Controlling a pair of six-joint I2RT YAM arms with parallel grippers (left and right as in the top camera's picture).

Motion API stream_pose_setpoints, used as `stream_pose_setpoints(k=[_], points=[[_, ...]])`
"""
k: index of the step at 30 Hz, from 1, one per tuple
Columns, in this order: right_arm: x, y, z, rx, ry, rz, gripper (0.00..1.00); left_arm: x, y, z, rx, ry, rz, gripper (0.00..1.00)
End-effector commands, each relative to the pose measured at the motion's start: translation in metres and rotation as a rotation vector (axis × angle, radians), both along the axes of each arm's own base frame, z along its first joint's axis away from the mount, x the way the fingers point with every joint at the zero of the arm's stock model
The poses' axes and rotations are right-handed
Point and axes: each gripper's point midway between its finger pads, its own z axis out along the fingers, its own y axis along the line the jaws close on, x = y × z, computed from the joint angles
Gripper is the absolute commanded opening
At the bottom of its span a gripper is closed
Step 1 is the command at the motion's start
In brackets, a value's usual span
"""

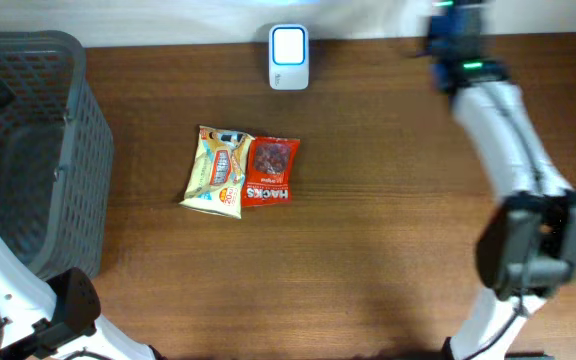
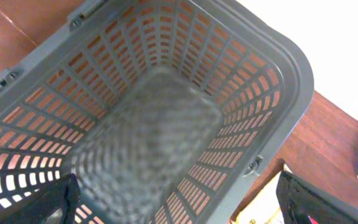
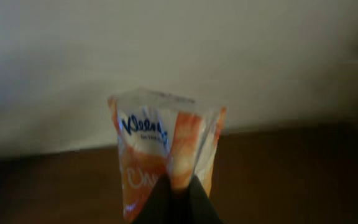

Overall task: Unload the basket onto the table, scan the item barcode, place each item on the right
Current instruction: 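Carry the orange pack right and release it at the table edge, then reach the right gripper to the red snack bag and grasp it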

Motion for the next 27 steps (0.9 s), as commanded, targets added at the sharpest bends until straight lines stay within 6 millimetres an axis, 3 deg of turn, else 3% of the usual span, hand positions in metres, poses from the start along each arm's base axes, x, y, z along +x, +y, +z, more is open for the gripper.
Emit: stream_pose_setpoints(k=[1, 6, 10, 13, 14, 15, 17, 18, 21, 22, 24, 27], points=[[-0.053, -0.097, -0.048, 0.257, 0.082, -0.386, 0.04, -0.004, -0.001, 0.008, 0.011, -0.022, 0.004, 0.99], [-0.145, -0.207, -0.103, 0.330, 0.288, -0.685, 0.04, -0.005, -0.001, 0.008, 0.011, -0.022, 0.004, 0.99], [-0.191, -0.255, -0.135, 0.402, 0.362, -0.805, 0.04, -0.004, -0.001, 0.008, 0.011, -0.022, 0.004, 0.99], [-0.203, -0.271, -0.150, 0.436, 0.369, -0.837, 0.04, -0.004, -0.001, 0.008, 0.011, -0.022, 0.004, 0.99], [-0.206, -0.275, -0.153, 0.437, 0.371, -0.846, 0.11, -0.004, -0.001, 0.008, 0.011, -0.022, 0.004, 0.99], [-0.208, -0.279, -0.156, 0.438, 0.371, -0.853, 0.24, -0.004, -0.001, 0.008, 0.011, -0.022, 0.004, 0.99], [-0.210, -0.282, -0.159, 0.440, 0.372, -0.861, 0.54, -0.004, -0.001, 0.008, 0.011, -0.022, 0.004, 0.99], [-0.210, -0.283, -0.159, 0.441, 0.372, -0.863, 0.99, -0.004, -0.001, 0.008, 0.011, -0.022, 0.004, 0.99], [-0.210, -0.280, -0.160, 0.453, 0.378, -0.855, 0.99, -0.004, -0.001, 0.008, 0.011, -0.022, 0.004, 0.99], [-0.202, -0.270, -0.164, 0.521, 0.374, -0.804, 0.99, -0.004, -0.001, 0.008, 0.011, -0.022, 0.004, 0.99], [-0.171, -0.234, -0.164, 0.712, 0.343, -0.587, 0.99, -0.004, -0.001, 0.008, 0.011, -0.022, 0.004, 0.99], [-0.127, -0.173, -0.142, 0.977, 0.256, -0.239, 1.00, -0.004, -0.001, 0.008, 0.011, -0.022, 0.004, 0.99]])
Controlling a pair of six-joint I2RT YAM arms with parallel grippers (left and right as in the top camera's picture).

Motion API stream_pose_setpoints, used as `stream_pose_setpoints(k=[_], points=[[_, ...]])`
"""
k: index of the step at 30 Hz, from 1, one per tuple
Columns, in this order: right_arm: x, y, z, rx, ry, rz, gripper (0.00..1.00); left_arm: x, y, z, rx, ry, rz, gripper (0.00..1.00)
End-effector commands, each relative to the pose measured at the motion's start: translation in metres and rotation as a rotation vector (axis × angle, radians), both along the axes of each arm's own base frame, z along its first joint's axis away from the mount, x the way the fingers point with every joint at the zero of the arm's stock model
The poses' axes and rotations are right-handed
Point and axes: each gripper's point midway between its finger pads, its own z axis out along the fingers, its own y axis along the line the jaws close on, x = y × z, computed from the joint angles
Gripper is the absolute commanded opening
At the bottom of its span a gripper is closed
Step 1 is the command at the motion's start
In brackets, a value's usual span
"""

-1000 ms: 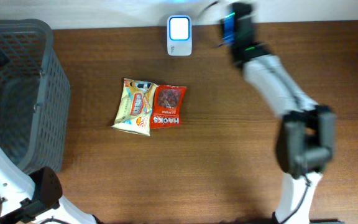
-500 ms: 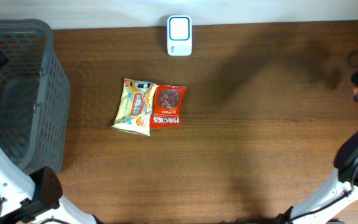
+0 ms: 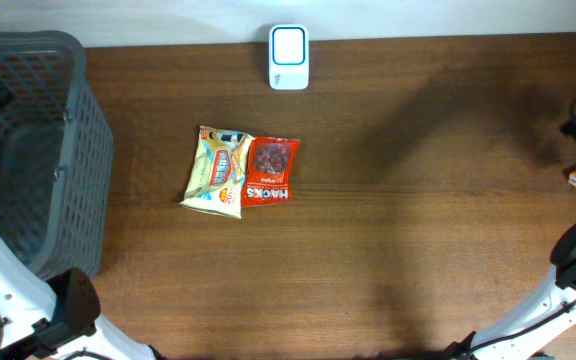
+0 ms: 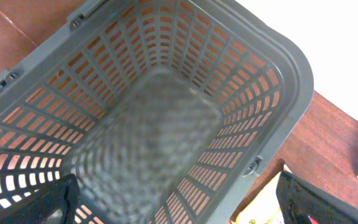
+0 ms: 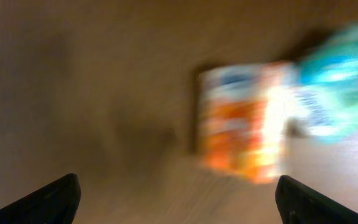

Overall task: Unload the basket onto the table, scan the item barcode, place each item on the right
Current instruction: 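Reach the right gripper to the red snack bag and grasp it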

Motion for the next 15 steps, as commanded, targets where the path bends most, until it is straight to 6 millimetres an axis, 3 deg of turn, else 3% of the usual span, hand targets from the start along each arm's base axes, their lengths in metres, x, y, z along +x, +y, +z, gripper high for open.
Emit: stream_pose_setpoints(k=[1, 3, 5, 10, 15], points=[[0.051, 0.088, 0.023, 0.374, -0.307, 0.296, 1.00, -0.004, -0.001, 0.008, 0.011, -0.022, 0.004, 0.99], [0.064, 0.132, 0.040, 0.470, -0.397, 0.472, 0.99, -0.004, -0.001, 0.008, 0.011, -0.022, 0.004, 0.99], [0.066, 0.196, 0.050, 0.551, -0.437, 0.717, 0.99, -0.004, -0.001, 0.008, 0.011, -0.022, 0.004, 0.99], [0.045, 0.315, 0.030, 0.571, -0.233, 1.047, 0.99, -0.004, -0.001, 0.008, 0.011, -0.022, 0.004, 0.99], [0.029, 0.432, 0.008, 0.440, -0.038, 1.323, 0.99, -0.004, -0.001, 0.008, 0.011, -0.022, 0.004, 0.99]])
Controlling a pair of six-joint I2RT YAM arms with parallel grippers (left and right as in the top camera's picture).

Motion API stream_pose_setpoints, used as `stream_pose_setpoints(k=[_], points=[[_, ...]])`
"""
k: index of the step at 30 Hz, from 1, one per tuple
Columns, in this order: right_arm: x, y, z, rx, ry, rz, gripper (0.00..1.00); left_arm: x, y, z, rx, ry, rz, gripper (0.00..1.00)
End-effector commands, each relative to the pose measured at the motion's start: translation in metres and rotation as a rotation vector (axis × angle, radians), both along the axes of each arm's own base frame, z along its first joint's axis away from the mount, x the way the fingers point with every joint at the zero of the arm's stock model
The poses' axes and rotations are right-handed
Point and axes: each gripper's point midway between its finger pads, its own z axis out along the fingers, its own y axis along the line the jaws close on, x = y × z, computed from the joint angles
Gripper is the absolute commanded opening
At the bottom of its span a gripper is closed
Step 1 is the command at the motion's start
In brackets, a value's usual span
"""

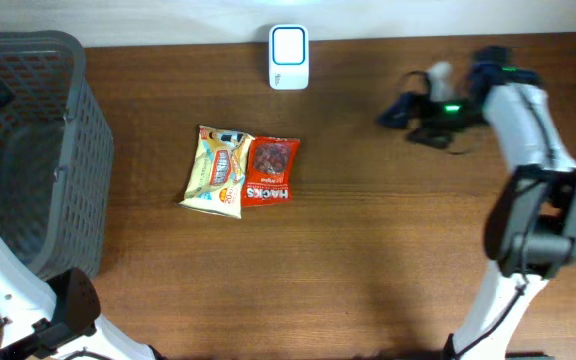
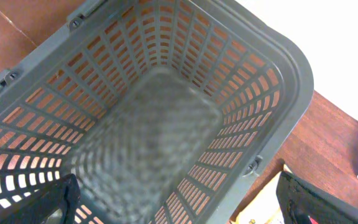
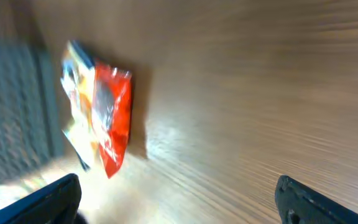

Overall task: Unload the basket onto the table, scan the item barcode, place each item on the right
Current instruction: 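Reach the right gripper to the red snack bag and grasp it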

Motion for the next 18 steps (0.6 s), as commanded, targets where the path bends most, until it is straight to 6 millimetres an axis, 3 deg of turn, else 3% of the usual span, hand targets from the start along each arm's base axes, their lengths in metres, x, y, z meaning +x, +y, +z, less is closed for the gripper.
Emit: stream_pose_setpoints(k=[1, 4, 13, 18], points=[[-0.015, 0.065, -0.020, -0.149, -0.034, 0.195, 0.99, -0.004, -0.001, 0.008, 0.011, -0.022, 0.004, 0.99], [-0.031, 0.113, -0.030, -0.256, -0.034, 0.274, 0.99, -0.004, -0.001, 0.008, 0.011, -0.022, 0.004, 0.99], [-0.050, 0.200, -0.044, -0.274, -0.023, 0.267, 0.99, -0.005, -0.001, 0.008, 0.011, -0.022, 0.004, 0.99], [-0.057, 0.217, -0.085, -0.280, 0.075, 0.223, 0.99, -0.004, -0.001, 0.008, 0.011, -0.022, 0.004, 0.99]])
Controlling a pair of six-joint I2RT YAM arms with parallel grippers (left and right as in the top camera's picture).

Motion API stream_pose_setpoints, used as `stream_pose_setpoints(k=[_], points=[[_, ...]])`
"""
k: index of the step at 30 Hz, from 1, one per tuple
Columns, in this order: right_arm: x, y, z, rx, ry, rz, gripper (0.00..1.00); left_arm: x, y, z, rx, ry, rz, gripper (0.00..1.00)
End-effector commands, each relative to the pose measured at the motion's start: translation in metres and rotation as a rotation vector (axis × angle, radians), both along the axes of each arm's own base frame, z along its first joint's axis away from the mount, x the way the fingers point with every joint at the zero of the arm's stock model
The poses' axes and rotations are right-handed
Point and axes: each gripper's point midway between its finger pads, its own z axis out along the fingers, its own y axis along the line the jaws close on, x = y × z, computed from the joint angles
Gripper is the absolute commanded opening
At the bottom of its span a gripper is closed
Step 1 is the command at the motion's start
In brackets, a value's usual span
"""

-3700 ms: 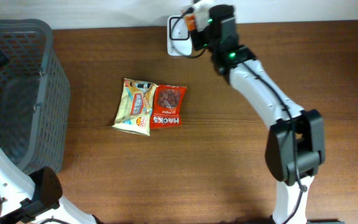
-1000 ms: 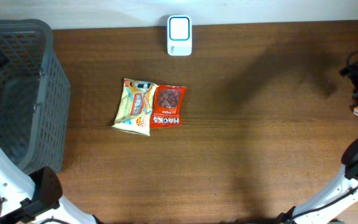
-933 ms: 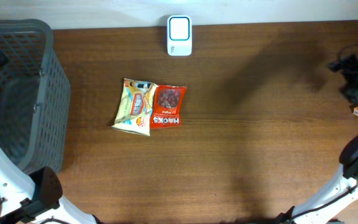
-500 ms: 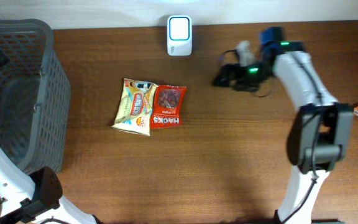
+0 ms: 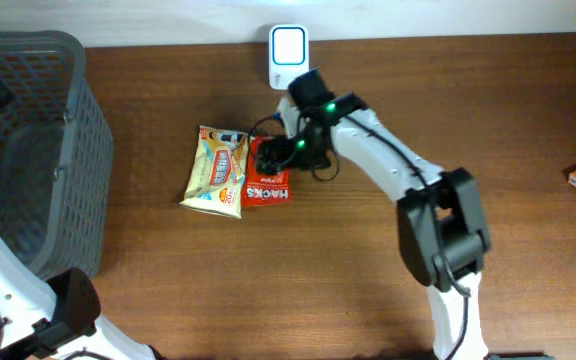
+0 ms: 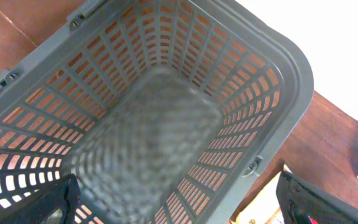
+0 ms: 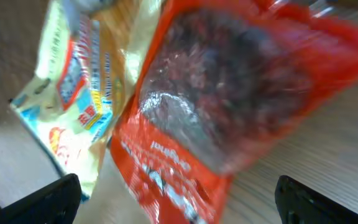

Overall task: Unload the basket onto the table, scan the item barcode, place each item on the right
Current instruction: 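Reach the right gripper to the red snack bag and grasp it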

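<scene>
A red HACKS packet [image 5: 268, 176] lies flat on the table, overlapping a yellow snack packet [image 5: 216, 170] on its left. Behind them, at the table's back edge, stands the white scanner [image 5: 288, 57]. My right gripper [image 5: 288, 152] hovers low over the red packet's upper end. In the right wrist view it [image 7: 179, 208] is wide open, with the red packet [image 7: 229, 124] and the yellow packet [image 7: 73, 81] below and nothing between its fingers. My left gripper [image 6: 179, 208] hangs open above the grey basket [image 6: 278, 62].
The grey mesh basket [image 5: 78, 60] fills the table's left end. A small orange and white packet lies at the far right edge. My right arm stretches from the front right across the middle of the table.
My right gripper, still open, has moved from the back right of the table to just above the red packet. The left arm and both middle packets have not moved.
My right gripper first held an orange and white packet up at the back right. Then it stood open at the table's right edge, the packet lying there. It was then open at the back right, and now hovers over the red packet.
</scene>
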Motion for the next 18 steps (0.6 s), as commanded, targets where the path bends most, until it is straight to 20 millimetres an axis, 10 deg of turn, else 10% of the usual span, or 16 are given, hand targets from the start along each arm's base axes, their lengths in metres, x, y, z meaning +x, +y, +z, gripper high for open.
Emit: stream_pose_setpoints(k=[1, 4, 6, 8, 14, 18], points=[[-0.007, 0.000, -0.039, -0.046, 0.099, -0.067, 0.99, -0.004, -0.001, 0.008, 0.011, -0.022, 0.004, 0.99], [-0.008, -0.001, -0.061, -0.061, 0.132, -0.080, 0.90, -0.005, -0.001, 0.008, 0.011, -0.022, 0.004, 0.99], [-0.009, -0.001, -0.064, -0.064, 0.138, -0.080, 0.36, -0.004, -0.001, 0.008, 0.011, -0.022, 0.004, 0.99], [-0.009, -0.001, -0.063, -0.063, 0.137, -0.081, 0.06, -0.004, -0.001, 0.008, 0.011, -0.022, 0.004, 0.99], [0.015, -0.037, -0.022, -0.148, 0.062, -0.160, 0.04, -0.004, -0.001, 0.008, 0.011, -0.022, 0.004, 0.99], [0.039, -0.127, 0.048, -0.575, -0.153, -0.301, 0.04, -0.004, -0.001, 0.008, 0.011, -0.022, 0.004, 0.99]])
